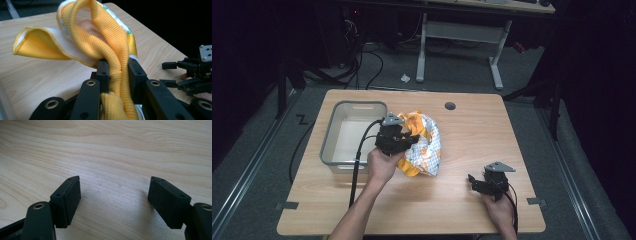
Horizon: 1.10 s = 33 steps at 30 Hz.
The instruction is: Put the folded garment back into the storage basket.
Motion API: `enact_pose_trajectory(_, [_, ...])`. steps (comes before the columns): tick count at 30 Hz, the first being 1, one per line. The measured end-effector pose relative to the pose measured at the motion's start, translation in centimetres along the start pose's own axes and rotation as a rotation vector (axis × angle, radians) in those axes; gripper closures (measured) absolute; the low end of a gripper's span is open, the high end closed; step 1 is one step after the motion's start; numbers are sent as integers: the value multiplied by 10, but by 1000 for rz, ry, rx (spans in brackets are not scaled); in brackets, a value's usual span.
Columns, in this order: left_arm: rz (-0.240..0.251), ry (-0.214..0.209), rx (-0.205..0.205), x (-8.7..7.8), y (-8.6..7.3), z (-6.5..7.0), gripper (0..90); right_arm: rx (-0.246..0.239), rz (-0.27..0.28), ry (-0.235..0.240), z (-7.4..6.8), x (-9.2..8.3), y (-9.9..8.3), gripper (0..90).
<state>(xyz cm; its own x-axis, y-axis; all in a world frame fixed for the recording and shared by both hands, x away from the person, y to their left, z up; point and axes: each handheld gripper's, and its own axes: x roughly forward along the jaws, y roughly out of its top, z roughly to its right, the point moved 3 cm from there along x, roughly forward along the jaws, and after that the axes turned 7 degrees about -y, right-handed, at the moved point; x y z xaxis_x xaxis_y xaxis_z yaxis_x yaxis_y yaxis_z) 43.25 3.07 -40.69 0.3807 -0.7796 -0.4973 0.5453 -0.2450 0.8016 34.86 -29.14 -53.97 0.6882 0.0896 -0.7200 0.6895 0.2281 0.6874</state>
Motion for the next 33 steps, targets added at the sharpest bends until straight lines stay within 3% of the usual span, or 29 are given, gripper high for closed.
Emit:
enact_pose_trajectory(15, [39, 22, -23, -29, 3, -13, 747, 0, 0, 0, 0, 0, 0, 267])
enact_pose_trajectory(33, [56, 57, -17, -60, 8, -28, 746, 0, 0, 0, 0, 0, 0, 267])
